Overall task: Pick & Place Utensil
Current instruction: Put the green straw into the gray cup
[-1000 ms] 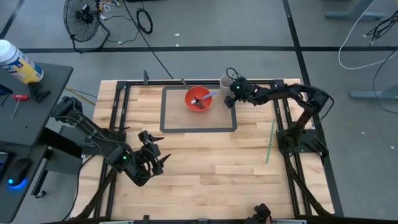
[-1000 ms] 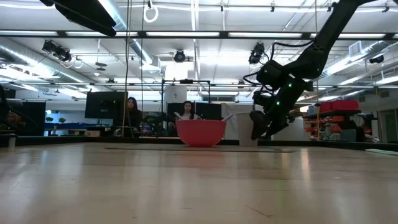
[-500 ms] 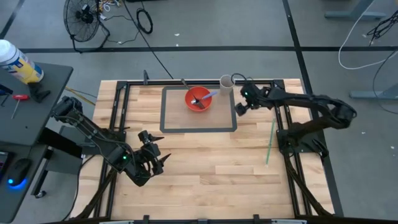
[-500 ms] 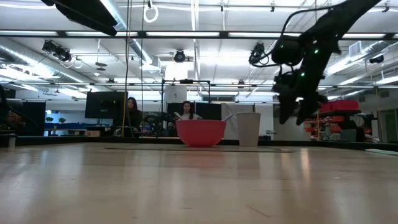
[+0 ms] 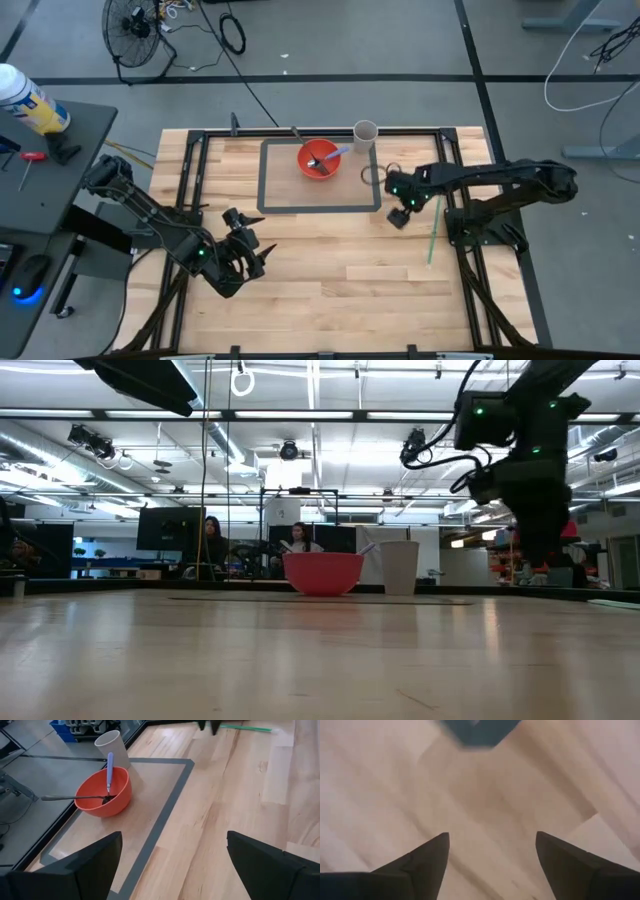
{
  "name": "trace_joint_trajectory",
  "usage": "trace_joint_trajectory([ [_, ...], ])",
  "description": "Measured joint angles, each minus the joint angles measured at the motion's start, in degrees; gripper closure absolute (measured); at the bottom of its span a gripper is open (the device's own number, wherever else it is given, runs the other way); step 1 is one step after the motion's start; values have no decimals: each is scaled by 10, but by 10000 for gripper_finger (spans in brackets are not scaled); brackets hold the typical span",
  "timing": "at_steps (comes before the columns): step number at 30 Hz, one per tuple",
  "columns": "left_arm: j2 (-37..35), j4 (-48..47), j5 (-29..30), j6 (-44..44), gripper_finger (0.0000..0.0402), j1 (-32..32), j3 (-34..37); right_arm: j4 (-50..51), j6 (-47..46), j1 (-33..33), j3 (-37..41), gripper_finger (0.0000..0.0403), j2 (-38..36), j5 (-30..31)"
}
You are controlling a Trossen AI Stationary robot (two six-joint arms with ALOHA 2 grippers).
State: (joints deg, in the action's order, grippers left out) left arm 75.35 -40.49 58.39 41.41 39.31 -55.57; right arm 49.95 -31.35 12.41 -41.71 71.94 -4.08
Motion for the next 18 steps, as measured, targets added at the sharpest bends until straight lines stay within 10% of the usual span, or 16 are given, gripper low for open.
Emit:
trace_joint_trajectory([
  [18,0,3,-1,-1,39,-3,0,125,199,-314,0,124,76,46],
])
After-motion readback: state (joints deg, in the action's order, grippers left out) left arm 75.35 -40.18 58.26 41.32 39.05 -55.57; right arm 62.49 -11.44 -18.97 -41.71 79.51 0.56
